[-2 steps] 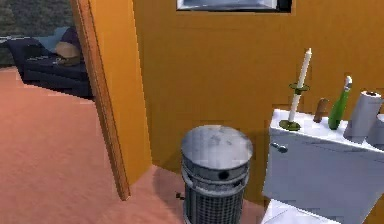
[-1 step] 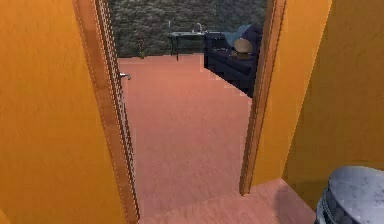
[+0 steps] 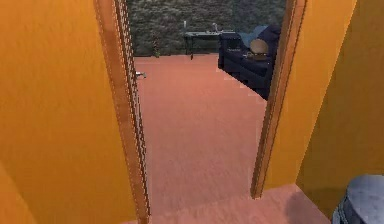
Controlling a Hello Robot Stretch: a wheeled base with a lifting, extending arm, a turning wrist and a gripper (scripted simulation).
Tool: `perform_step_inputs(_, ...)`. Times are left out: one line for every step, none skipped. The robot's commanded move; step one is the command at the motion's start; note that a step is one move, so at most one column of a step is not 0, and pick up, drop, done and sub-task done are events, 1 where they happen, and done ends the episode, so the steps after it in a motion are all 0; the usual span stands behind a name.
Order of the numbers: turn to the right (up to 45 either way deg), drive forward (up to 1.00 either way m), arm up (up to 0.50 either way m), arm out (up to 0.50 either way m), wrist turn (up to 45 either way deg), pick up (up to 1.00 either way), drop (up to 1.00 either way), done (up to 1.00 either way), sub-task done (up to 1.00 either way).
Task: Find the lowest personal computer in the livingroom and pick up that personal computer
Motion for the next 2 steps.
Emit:
perform_step_inputs(0.0,0.75,0.00,0.00,0.0,0.00,0.00,0.00,0.00)
perform_step_inputs(15.0,0.00,0.00,0.00,0.0,0.00,0.00,0.00,0.00)
